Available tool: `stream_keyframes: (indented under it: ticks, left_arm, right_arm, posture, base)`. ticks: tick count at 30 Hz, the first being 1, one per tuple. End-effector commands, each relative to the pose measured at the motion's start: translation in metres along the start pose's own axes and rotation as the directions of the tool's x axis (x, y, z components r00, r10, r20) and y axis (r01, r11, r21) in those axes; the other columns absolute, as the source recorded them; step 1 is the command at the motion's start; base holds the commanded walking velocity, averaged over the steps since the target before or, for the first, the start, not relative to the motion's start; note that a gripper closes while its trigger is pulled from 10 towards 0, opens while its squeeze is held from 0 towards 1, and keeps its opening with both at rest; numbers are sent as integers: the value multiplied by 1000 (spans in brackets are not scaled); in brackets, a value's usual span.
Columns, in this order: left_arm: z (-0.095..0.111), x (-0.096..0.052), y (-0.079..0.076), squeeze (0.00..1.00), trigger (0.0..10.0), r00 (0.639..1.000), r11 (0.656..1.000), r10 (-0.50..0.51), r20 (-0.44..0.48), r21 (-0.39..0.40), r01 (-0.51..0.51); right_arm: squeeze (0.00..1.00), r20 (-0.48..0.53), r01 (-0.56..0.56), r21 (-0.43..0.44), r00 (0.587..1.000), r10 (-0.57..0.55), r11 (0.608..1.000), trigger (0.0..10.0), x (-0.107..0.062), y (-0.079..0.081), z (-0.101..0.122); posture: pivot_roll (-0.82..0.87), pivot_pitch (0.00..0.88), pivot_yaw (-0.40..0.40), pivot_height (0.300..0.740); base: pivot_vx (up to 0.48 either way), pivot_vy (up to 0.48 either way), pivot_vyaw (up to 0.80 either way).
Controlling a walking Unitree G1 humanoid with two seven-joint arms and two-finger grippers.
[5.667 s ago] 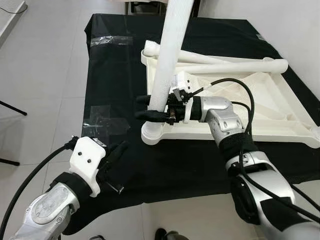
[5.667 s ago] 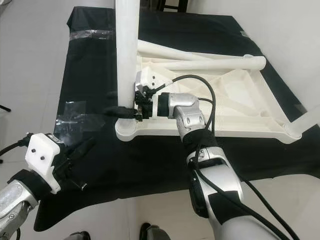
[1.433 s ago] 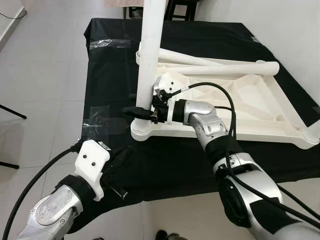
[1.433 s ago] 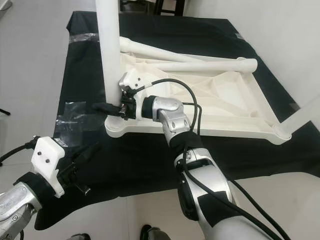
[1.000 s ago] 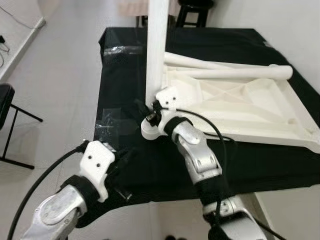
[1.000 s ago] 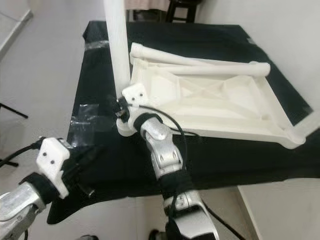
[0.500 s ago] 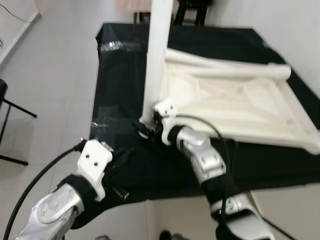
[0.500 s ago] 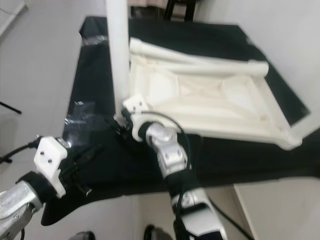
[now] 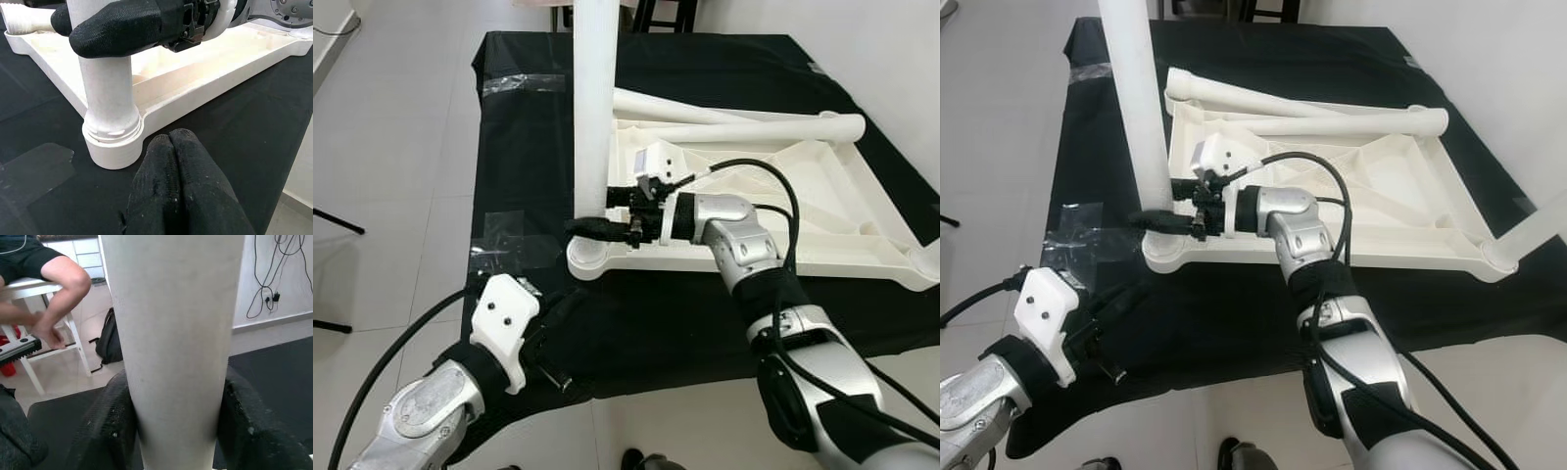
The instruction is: Building children table
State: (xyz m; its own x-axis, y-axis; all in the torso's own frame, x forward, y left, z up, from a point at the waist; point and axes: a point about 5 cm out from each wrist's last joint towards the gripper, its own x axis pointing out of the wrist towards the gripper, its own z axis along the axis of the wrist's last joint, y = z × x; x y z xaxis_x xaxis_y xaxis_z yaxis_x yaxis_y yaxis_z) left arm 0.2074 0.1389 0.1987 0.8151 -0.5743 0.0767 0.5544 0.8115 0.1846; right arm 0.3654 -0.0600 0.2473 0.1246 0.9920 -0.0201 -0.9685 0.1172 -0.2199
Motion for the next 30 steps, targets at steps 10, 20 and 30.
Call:
stream_keyframes:
  ticks: [10,20,30]
  left_arm:
    - [-5,-2,-6,0,10000,1000,1000,-13,-19,-13,12]
    - [-6,-4,-5,0,10000,999,999,-19,-26,-30,19]
    - [-6,-5,-2,0,10000,999,1000,-9,-35,-17,8]
  right_arm:
    - [0,-54,-19,40,998,21,999,0,-10,9,-30]
    - [0,-99,711,-87,691,-716,698,0,-8,47,-61]
    - [0,-122,567,-56,813,-569,822,10000,6,43,-62]
  posture:
    - [120,210,-155,740]
    - [80,224,-105,740]
    - [103,232,-136,740]
  base:
    - [0,0,0]
    - [0,0,0]
    - [0,0,0]
